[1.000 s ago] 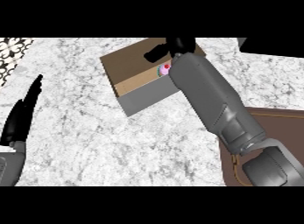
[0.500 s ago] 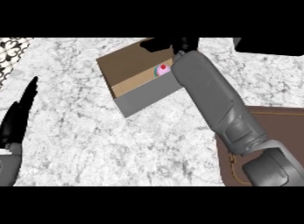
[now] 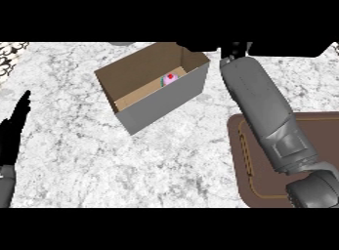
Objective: Pick the cupcake from the tray and place it in the cardboard box
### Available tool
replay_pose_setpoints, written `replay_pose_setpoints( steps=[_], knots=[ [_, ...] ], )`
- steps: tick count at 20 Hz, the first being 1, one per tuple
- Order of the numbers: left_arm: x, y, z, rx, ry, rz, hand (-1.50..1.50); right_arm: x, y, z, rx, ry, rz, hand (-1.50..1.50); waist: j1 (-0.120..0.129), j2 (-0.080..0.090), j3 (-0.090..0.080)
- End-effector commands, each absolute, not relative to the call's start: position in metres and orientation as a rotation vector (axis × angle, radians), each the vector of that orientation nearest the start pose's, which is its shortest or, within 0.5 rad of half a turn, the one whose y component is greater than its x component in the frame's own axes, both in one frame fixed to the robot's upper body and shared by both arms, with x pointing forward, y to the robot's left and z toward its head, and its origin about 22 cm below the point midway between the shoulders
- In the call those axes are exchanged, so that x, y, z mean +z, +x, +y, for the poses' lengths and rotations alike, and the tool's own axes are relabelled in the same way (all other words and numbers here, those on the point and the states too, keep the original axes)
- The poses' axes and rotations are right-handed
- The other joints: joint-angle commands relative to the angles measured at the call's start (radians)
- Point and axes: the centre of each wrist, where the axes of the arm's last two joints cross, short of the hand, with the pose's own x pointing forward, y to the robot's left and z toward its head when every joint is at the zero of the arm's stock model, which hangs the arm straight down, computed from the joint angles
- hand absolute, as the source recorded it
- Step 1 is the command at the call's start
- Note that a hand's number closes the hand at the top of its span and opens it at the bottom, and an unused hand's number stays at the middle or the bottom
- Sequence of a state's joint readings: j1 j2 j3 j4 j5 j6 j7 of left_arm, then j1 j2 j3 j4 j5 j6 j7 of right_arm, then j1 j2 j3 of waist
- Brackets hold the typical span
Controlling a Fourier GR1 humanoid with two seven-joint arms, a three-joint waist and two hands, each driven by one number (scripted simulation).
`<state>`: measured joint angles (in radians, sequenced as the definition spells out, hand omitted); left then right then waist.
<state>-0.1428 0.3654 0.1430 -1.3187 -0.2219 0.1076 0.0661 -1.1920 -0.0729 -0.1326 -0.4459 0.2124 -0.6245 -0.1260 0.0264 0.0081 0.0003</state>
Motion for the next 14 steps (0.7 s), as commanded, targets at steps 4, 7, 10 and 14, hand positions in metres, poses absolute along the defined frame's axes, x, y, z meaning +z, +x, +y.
replay_pose_setpoints(
  steps=[4,7,10,14],
  knots=[
    [0.017,0.261,0.365,-0.209,0.661,-1.355,0.0,0.117,0.451,-0.2,0.065,-0.575,-1.738,-1.5,-0.036,-0.014,0.0],
    [-0.011,0.243,0.368,-0.204,0.675,-1.344,0.0,0.109,0.436,-0.216,0.066,-0.6,-1.731,-1.5,-0.044,-0.016,-0.001],
    [0.014,0.263,0.363,-0.203,0.647,-1.359,0.0,0.124,0.421,-0.238,0.081,-0.589,-1.75,-1.5,-0.044,-0.015,-0.001],
    [0.001,0.245,0.352,-0.198,0.657,-1.347,0.0,0.111,0.39,-0.287,0.214,-0.557,-1.702,-1.5,-0.052,-0.019,-0.001]
  ],
)
